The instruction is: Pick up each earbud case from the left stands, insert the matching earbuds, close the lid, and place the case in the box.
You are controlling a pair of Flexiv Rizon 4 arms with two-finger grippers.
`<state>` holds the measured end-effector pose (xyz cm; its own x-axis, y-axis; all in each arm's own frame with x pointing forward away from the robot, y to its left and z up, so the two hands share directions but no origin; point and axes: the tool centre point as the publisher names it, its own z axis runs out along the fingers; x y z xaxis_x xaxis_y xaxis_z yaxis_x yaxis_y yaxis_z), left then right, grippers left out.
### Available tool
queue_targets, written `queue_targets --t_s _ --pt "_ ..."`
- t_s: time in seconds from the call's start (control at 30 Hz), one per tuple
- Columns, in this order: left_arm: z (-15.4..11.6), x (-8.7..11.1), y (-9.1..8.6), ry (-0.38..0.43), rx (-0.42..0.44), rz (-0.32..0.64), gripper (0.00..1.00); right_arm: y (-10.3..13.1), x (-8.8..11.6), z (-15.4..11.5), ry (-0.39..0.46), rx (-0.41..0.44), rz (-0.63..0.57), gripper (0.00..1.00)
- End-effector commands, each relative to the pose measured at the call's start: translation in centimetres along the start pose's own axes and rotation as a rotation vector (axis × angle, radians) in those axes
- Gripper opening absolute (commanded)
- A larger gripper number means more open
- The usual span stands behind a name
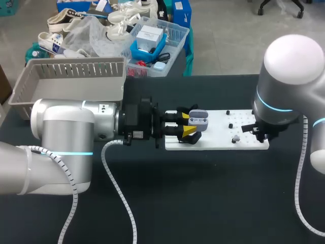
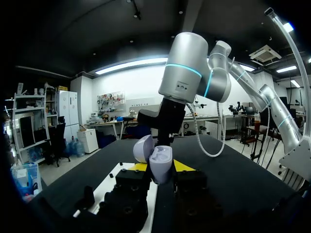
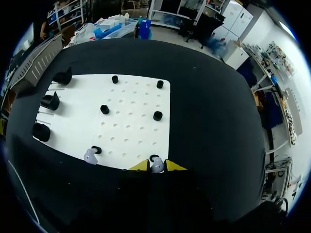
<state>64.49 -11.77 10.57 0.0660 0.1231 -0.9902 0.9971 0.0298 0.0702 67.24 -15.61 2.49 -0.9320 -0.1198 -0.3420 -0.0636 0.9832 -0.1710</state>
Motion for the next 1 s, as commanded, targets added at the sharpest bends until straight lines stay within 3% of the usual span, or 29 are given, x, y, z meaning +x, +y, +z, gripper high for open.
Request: queue_targets --t_s 0.03,0.63,0.77,1.0 --pt "0.0 0.1 0.0 -0.002 -0.003 0.001 0.0 0.3 0.3 -2.1 -0.002 0.004 -0.012 0.0" --pt "0.0 0.1 0.0 -0.002 -0.003 0.001 0.0 4.3 -0.2 -12.1 0.05 0.009 -0.086 0.0" --pt "0.0 0.1 0.0 -0.002 -0.003 0.001 0.0 5.2 -0.8 -14.4 0.025 -0.009 -0.056 0.0" --pt "0.0 0.1 0.0 -0.002 -0.003 0.001 0.0 6.8 -0.8 -16.0 0.055 -0.002 -0.037 0.0"
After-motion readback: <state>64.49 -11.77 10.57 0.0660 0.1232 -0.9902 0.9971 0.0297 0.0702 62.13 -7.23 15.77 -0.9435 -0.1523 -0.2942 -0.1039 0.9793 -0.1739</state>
